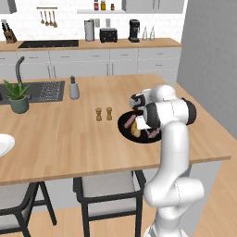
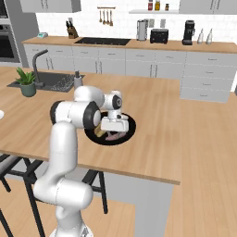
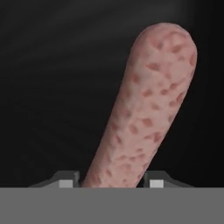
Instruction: Place one bun and one sausage from the bowl on each plate.
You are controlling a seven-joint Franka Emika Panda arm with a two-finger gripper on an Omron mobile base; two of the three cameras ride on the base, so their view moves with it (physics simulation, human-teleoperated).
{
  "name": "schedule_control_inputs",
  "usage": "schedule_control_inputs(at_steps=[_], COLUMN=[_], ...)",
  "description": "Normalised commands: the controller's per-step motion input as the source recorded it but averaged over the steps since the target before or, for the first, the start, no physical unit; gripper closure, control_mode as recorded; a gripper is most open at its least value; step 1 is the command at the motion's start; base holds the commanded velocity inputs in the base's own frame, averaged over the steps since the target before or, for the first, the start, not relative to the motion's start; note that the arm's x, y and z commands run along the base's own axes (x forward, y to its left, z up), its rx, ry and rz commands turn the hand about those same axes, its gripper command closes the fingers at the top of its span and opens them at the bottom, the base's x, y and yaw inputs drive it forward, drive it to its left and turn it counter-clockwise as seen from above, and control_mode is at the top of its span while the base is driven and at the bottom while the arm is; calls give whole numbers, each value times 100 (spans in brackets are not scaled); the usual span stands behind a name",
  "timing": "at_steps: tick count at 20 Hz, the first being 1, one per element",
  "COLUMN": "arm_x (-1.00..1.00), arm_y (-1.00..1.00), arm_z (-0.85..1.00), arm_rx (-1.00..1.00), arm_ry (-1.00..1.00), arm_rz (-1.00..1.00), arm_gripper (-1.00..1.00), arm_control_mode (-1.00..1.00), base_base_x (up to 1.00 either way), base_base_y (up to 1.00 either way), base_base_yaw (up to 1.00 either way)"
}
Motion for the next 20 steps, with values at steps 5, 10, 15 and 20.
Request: schedule_control_inputs(at_steps=[5,10,15,20], arm_x=[0,-23,-41,-97], arm_y=[9,1,9,6], arm_z=[-14,72,98,85], arm_rx=[0,0,-1,11], arm_ry=[-16,-21,-46,-41], arm_rz=[0,3,31,36], arm_gripper=[100,100,100,100], arm_control_mode=[-100,-100,-100,-100], base_base_x=[0,0,0,0], base_base_y=[0,0,0,0], base_base_yaw=[0,0,0,0])
